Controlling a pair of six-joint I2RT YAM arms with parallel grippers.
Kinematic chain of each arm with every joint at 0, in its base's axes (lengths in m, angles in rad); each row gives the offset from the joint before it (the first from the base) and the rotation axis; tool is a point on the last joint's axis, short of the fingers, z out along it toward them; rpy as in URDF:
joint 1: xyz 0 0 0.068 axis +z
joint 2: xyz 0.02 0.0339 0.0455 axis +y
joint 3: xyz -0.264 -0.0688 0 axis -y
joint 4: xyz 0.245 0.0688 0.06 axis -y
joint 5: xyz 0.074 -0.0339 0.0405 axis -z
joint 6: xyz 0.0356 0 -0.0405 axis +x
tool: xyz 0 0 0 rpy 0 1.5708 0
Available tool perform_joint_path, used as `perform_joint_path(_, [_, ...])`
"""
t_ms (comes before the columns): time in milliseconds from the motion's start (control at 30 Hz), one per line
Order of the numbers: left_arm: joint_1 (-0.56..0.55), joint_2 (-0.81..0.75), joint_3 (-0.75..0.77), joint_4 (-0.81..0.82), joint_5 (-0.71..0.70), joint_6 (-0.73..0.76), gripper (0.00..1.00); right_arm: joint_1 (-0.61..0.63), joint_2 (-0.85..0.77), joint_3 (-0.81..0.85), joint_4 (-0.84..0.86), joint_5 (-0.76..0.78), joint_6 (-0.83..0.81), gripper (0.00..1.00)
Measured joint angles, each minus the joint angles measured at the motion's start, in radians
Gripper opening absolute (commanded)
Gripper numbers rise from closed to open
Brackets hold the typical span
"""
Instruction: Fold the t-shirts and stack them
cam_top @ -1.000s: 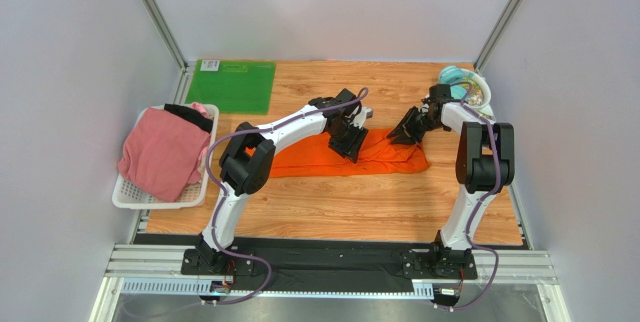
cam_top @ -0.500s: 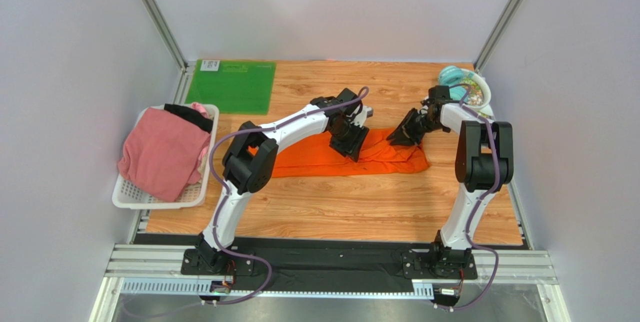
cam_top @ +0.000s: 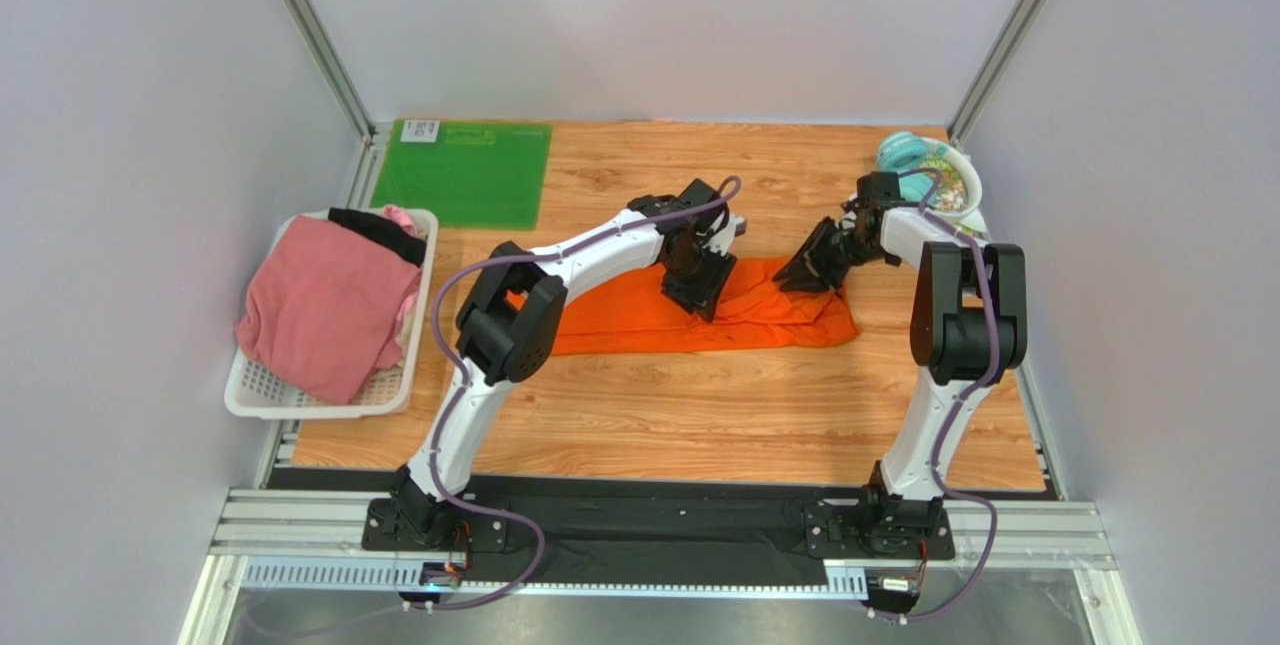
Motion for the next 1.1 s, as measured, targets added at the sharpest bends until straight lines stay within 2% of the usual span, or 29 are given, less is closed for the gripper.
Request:
perform_joint_path(400, [0.0, 0.004, 0.043, 0.003, -0.019, 0.001, 0.4, 0.0, 0.0, -0.005, 0.002, 0.0, 0.002, 0.27])
perform_joint_path(833, [0.0, 0.003, 0.008, 0.006, -0.001, -0.005, 0.38, 0.0, 0.0, -0.005, 0.003, 0.0, 0.002, 0.26])
perform_joint_path(1100, [0.0, -0.029, -0.024, 0.007, 0.022, -0.026, 0.25, 0.0, 0.0, -0.005, 0.003, 0.0, 0.002, 0.26])
